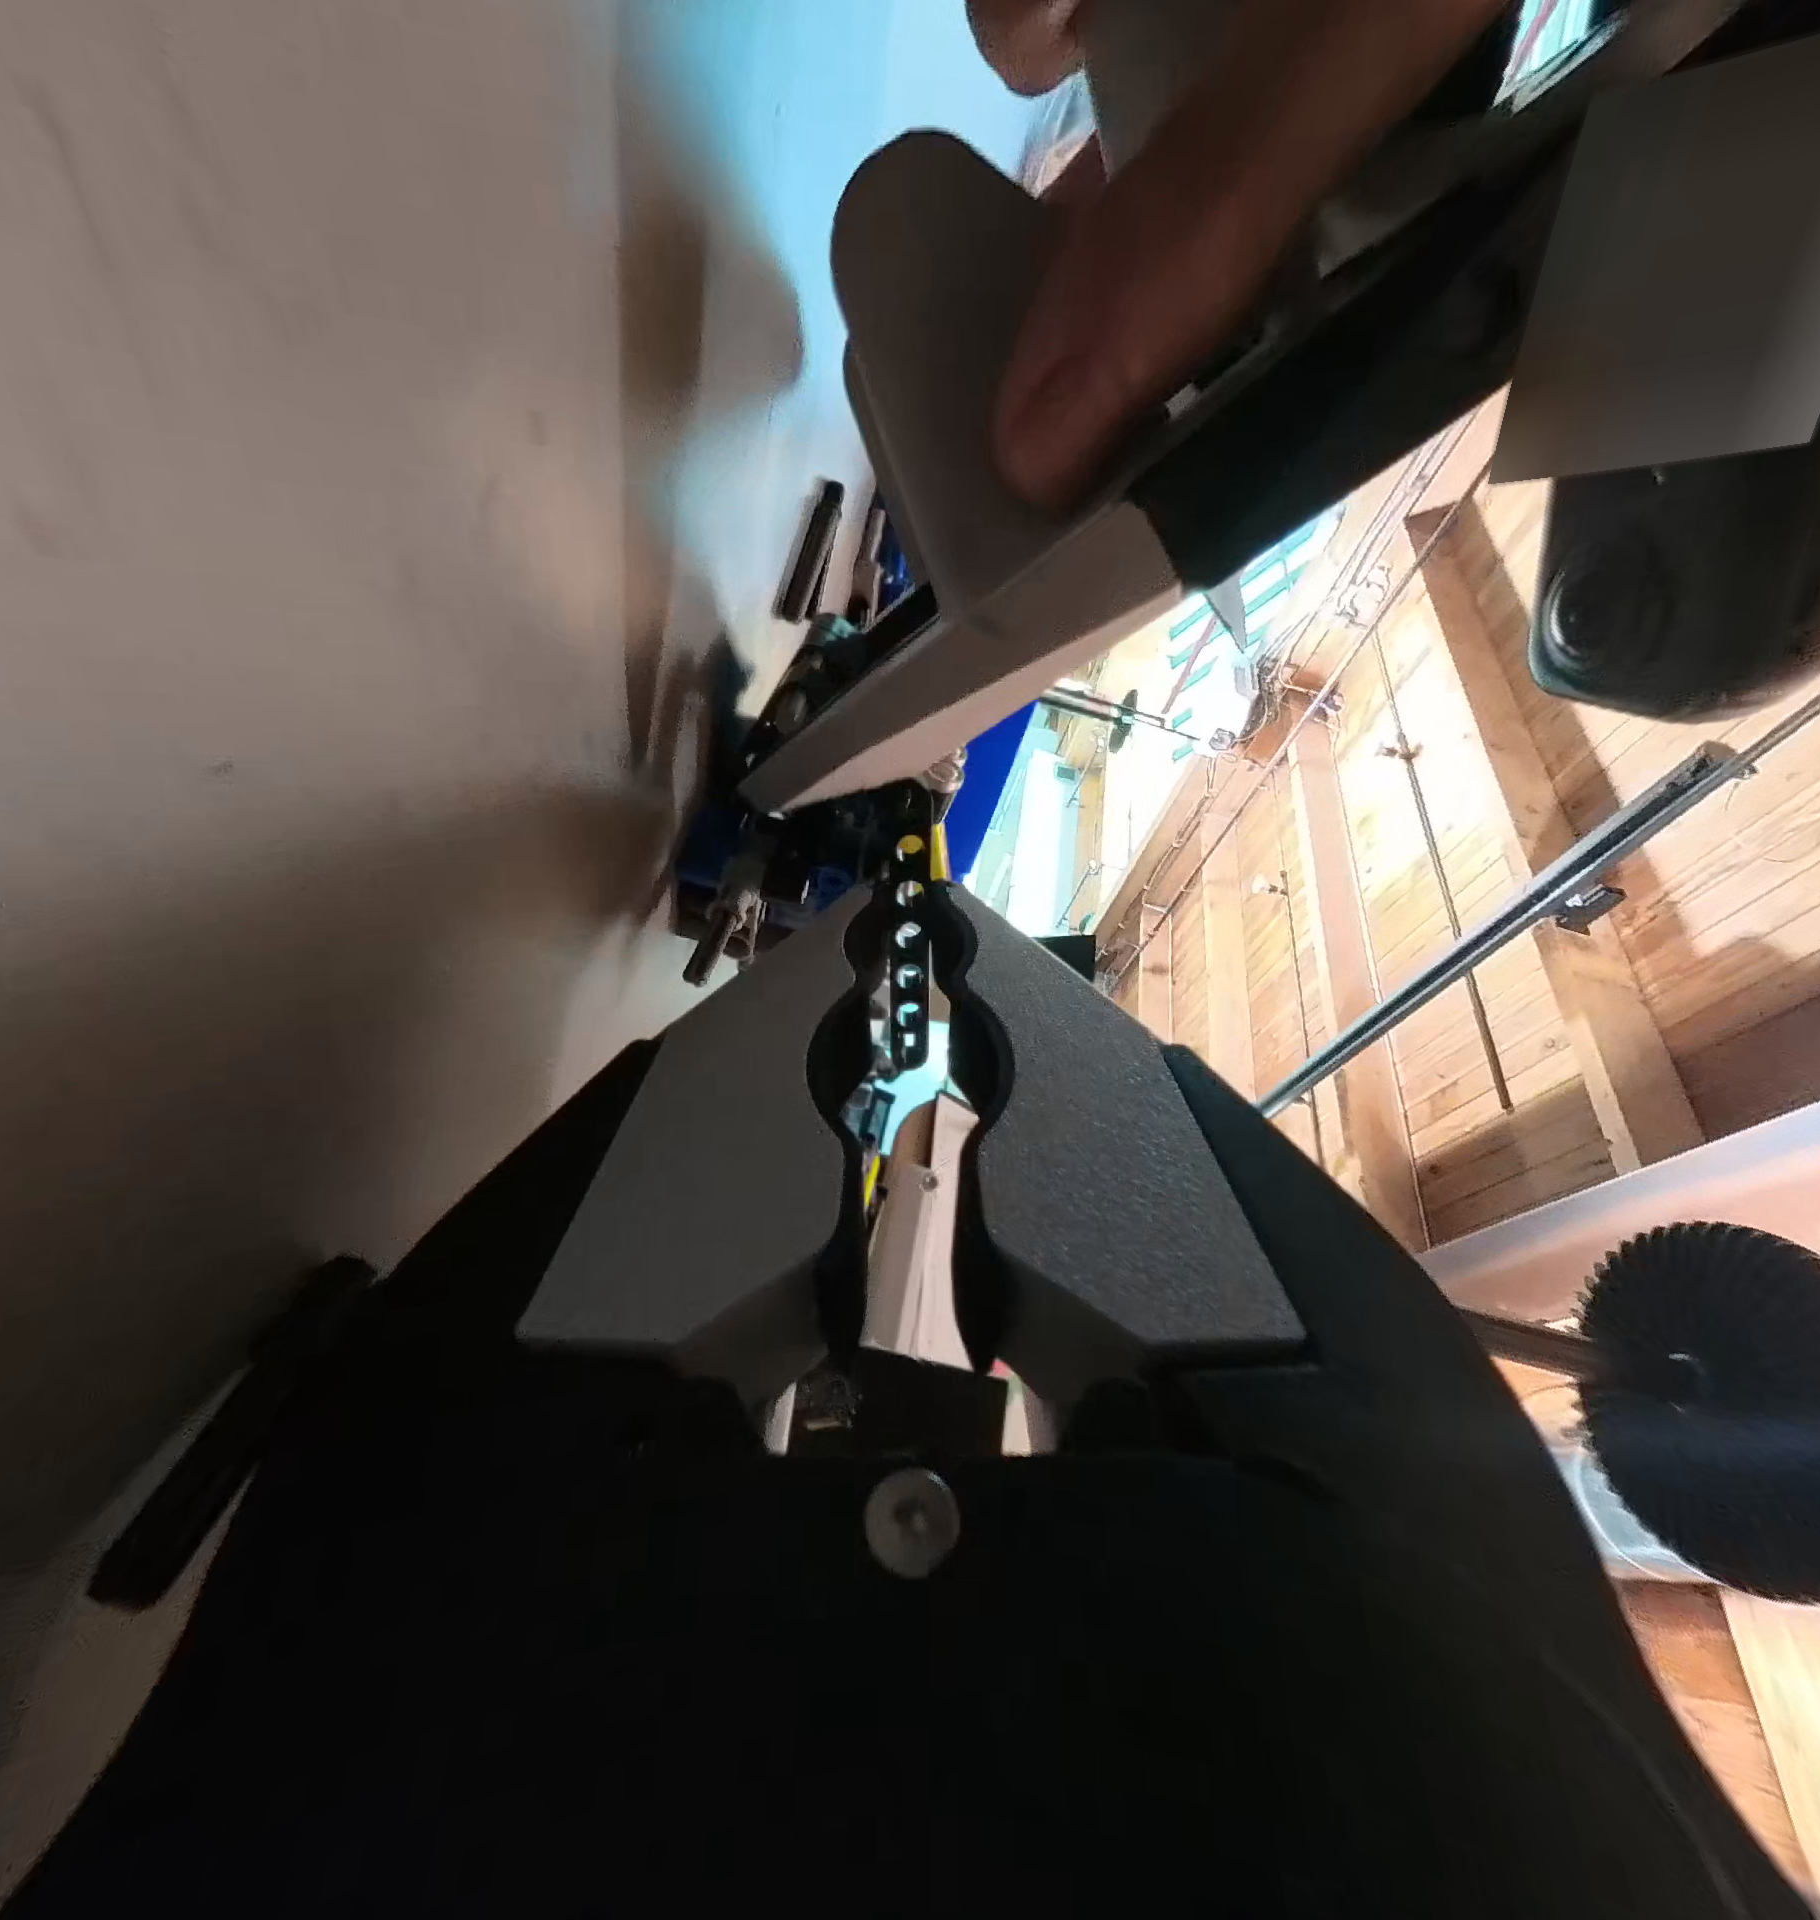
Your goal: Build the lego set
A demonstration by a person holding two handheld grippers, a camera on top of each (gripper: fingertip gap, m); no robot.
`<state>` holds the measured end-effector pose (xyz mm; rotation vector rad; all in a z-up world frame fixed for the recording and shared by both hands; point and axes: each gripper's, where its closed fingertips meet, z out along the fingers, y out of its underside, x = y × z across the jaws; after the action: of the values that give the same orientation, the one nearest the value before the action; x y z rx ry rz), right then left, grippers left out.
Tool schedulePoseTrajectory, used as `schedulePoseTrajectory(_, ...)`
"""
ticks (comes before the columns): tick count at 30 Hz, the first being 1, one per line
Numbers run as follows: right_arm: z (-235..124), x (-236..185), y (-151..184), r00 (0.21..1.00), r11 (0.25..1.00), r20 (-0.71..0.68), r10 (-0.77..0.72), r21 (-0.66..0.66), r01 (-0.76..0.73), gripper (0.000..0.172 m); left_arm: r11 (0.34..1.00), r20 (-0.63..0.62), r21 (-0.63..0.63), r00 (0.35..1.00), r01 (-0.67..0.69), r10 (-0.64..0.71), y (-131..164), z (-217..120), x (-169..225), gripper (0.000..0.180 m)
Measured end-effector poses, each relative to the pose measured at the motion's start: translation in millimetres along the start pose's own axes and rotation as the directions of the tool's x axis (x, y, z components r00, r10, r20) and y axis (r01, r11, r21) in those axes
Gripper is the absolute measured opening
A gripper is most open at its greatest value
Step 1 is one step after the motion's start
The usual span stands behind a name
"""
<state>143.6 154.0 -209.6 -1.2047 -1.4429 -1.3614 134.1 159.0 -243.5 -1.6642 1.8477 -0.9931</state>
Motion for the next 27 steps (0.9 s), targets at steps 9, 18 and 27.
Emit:
schedulePoseTrajectory(9, 5, -1, -2, 0.988, 0.987, -0.024, -0.153, 0.053, 0.154, 0.004, 0.999, 0.038, -0.007, 0.999, -0.032, 0.032, -2, 4, -6, 0.052)
schedulePoseTrajectory(18, 10, -10, -3, 0.989, 0.985, 0.022, -0.149, 0.091, 0.147, 0.009, 0.991, 0.029, 0.0, 0.991, -0.132, 0.132, -3, 1, -12, 0.044)
schedulePoseTrajectory(27, 11, -8, 8, 0.993, 0.991, 0.001, -0.121, 0.064, 0.12, 0.007, 0.993, -0.113, -0.041, 0.987, -0.115, 0.109, 3, 2, -11, 0.048)
